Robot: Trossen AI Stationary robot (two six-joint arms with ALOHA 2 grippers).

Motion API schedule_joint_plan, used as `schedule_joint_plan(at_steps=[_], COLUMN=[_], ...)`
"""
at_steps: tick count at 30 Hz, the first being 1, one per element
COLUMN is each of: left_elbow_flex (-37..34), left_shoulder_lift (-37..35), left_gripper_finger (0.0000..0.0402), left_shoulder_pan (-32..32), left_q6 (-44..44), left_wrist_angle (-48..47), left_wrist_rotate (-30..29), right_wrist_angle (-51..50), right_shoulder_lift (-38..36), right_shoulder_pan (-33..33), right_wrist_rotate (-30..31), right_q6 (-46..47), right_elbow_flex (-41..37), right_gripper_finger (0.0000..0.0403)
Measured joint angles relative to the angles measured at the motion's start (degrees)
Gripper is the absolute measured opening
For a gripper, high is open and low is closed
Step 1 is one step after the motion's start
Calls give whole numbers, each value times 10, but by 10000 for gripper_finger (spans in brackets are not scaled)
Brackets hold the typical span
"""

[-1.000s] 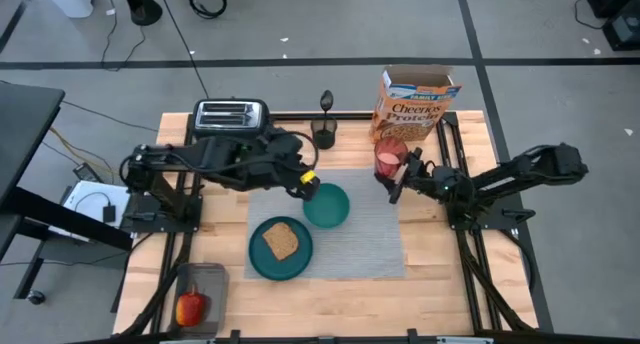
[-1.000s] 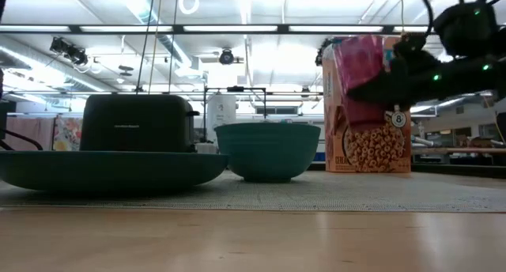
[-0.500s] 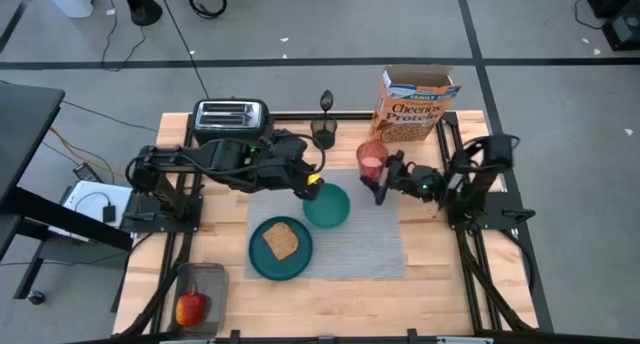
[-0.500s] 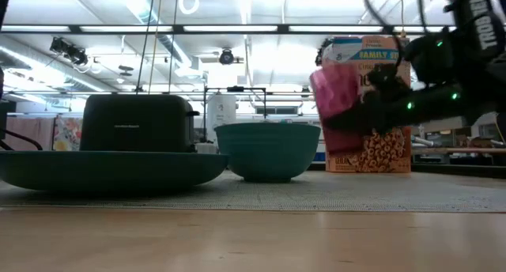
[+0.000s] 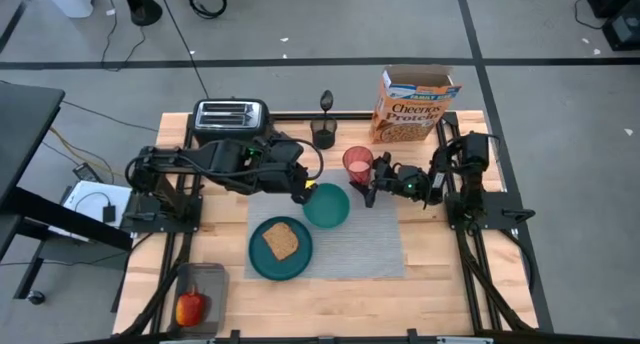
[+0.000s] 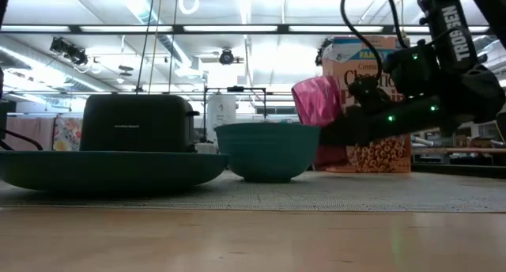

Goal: Arrange a breakfast setting
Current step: Put the red glass on the gray placemat to the top right of the dark green bowl

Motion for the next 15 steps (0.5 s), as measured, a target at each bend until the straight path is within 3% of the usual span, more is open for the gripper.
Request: schedule_joint_plan(at_steps=[15], left_elbow_flex=[0], left_shoulder_lift=[0], left_gripper_finger=[197], left_shoulder_pan=[-16], left_q6=[-40], left_wrist_angle=[-34], left_wrist_rotate=[-30], right_wrist_angle=[3], right_shoulder_lift=[9], right_shoulder_pan=[-10], right_wrist_rotate=[0], right_q6=[4], right_elbow_flex=[-22], right_gripper_finger=[359])
